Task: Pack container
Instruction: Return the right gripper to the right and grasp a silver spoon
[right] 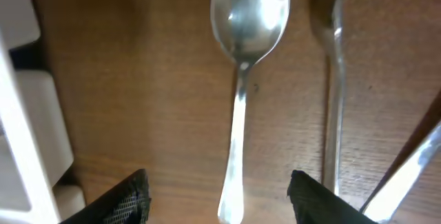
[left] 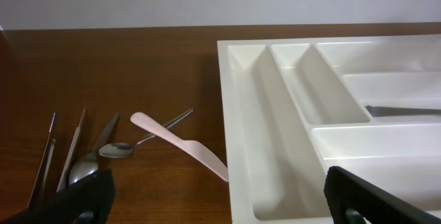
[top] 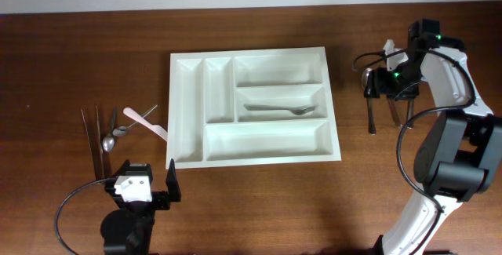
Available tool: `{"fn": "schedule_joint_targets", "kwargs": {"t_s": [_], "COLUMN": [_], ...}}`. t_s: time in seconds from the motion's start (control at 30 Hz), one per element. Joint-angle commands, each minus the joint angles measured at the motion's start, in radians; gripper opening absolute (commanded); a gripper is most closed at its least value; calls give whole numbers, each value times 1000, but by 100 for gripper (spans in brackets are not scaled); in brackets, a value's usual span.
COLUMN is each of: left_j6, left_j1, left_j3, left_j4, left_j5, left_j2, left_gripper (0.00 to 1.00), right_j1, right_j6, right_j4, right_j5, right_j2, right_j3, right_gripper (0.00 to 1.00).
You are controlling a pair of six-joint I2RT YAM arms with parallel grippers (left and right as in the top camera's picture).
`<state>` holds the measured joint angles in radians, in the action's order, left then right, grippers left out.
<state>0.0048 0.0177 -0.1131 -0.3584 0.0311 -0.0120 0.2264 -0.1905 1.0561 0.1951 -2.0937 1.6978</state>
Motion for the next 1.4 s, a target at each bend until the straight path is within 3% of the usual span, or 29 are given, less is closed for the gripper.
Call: {"fn": "schedule_joint_targets", "kwargs": {"t_s": [0.0,0.6,1.37], "left_j6": [15,15,15], "left_j1": [5,5,5], "left_j3": [4,4,4], "left_j4": [-1,-1,-1], "left_j5": [15,15,15], "left_j2": [7,7,7], "left_gripper": [99,99,99], "right_j1": [-4,-69,-69], "right_j6": [51,120,171], "right_j4": [-27,-106,-121], "right_j5": [-60,-108,-174], "right_j2": [5,-122,-186], "right_j3": [-11,-13,-13], "right_gripper": [65,65,52]}}
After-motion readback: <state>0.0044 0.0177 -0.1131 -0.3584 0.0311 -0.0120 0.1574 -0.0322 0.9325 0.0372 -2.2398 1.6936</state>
